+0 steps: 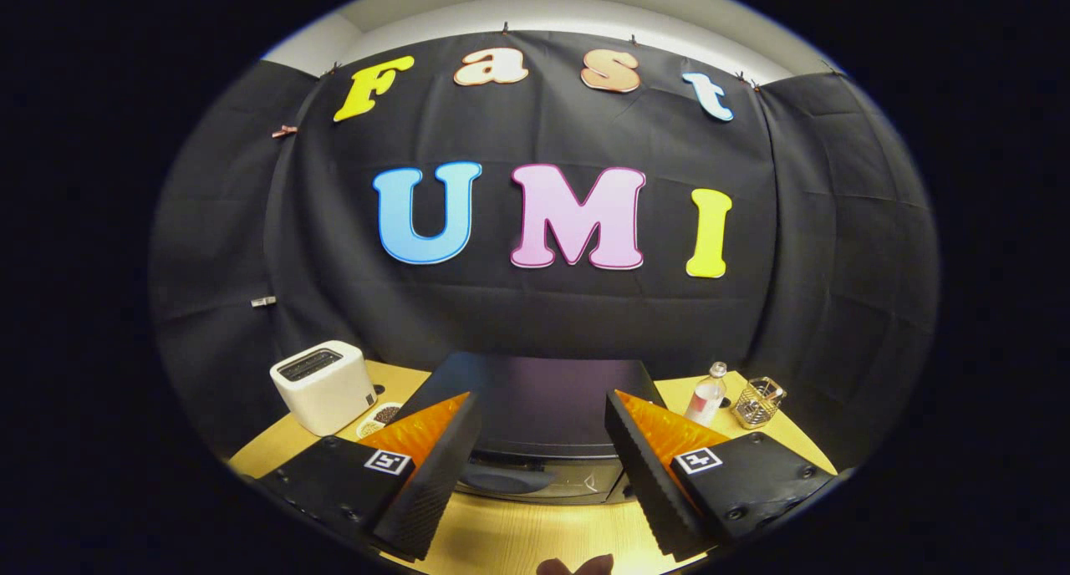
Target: Open the toaster oven, put the food inside, and close the toaster oven door.
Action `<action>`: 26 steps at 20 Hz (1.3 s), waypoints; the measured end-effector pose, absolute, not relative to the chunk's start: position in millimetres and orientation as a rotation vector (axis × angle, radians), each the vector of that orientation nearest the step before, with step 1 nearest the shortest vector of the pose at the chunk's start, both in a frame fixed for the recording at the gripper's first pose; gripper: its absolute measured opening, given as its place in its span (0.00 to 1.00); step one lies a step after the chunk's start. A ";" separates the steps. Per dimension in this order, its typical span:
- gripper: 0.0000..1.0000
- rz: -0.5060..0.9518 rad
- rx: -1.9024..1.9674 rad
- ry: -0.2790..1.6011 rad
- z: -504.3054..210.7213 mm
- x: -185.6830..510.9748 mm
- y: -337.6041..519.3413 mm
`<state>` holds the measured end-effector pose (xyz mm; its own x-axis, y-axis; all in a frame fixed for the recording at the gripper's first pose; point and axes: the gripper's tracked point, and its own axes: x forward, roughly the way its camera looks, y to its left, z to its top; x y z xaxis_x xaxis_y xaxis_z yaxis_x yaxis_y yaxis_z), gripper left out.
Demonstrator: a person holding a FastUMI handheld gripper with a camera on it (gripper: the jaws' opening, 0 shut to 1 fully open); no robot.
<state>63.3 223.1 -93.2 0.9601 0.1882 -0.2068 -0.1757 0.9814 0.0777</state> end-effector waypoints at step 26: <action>0.98 0.126 0.076 0.595 -229.9 21.7 258.9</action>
<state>21.7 258.9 -229.9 0.8207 0.1396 -0.5540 -0.0960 0.9896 0.1071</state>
